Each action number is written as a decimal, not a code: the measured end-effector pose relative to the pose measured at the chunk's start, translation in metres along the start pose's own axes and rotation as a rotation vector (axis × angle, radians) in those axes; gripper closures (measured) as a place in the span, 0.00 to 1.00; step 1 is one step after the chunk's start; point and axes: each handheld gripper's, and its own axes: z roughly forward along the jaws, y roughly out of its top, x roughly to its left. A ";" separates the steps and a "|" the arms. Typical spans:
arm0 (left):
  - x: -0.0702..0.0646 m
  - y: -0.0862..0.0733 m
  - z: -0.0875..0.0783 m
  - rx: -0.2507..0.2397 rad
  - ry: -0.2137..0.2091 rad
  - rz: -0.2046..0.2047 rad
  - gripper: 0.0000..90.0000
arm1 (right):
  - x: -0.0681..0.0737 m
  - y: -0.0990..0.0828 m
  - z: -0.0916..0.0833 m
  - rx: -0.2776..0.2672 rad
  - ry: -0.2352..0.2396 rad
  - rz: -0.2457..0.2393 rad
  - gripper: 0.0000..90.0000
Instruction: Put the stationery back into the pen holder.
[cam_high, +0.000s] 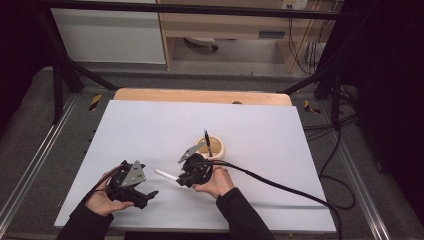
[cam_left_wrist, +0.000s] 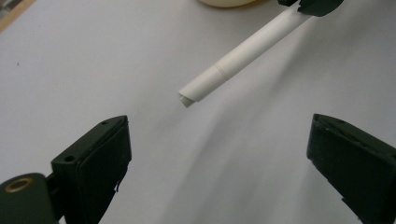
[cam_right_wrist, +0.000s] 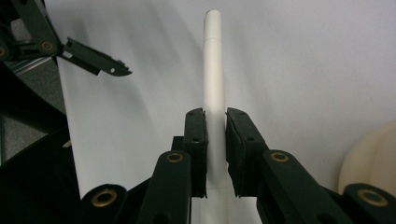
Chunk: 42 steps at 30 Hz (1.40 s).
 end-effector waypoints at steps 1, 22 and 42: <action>-0.001 0.003 0.001 -0.002 0.001 0.019 0.09 | -0.001 -0.002 -0.002 0.004 -0.002 0.000 0.88; -0.036 0.049 0.035 0.026 0.053 0.506 0.34 | -0.010 -0.023 -0.022 0.012 0.047 0.020 0.88; -0.049 0.055 0.049 -0.016 0.099 0.776 0.72 | -0.016 -0.019 -0.022 0.000 0.069 0.048 0.88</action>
